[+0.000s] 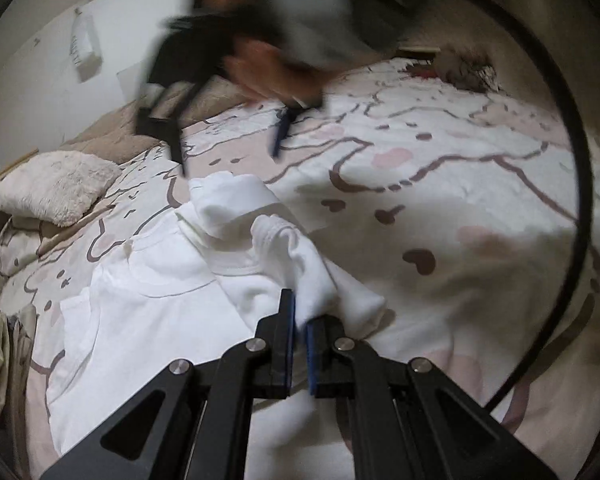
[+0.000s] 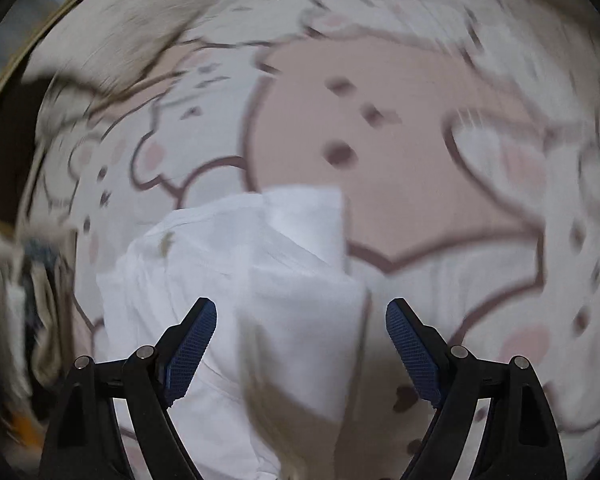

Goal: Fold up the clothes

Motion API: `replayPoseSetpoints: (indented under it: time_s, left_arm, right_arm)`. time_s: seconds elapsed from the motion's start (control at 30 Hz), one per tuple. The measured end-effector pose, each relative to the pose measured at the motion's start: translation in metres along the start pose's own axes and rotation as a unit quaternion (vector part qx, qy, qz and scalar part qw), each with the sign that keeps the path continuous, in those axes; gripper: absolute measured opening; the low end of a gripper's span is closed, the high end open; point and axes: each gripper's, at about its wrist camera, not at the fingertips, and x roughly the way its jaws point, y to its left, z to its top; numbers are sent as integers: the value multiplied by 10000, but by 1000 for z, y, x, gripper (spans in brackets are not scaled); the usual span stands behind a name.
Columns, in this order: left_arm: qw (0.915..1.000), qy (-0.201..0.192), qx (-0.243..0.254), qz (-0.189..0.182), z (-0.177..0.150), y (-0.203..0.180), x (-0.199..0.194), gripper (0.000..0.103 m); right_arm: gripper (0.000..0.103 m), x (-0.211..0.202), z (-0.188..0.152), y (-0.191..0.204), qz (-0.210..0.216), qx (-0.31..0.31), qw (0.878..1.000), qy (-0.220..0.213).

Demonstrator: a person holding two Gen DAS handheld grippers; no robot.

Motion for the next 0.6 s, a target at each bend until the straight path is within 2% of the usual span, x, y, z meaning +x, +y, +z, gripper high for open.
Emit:
replayPoseSetpoints:
  time_s: [0.1, 0.2, 0.33, 0.53, 0.6]
  left_arm:
    - [9993, -159, -326, -82, 0, 12, -7, 6]
    - [9981, -258, -532, -190, 0, 20, -11, 6]
    - [9992, -271, -227, -184, 1, 6, -12, 6]
    - [9996, -201, 162, -109, 1, -9, -9, 6]
    - [9996, -161, 195, -96, 0, -9, -7, 6]
  right_arm:
    - [87, 14, -11, -16, 810, 420, 9954, 306]
    - [87, 15, -20, -11, 1353, 464, 9890, 388]
    - [87, 0, -23, 10, 1660, 88, 9859, 178]
    - [87, 23, -17, 42, 676, -587, 9951, 427]
    - [73, 31, -15, 55, 247, -915, 9946, 414]
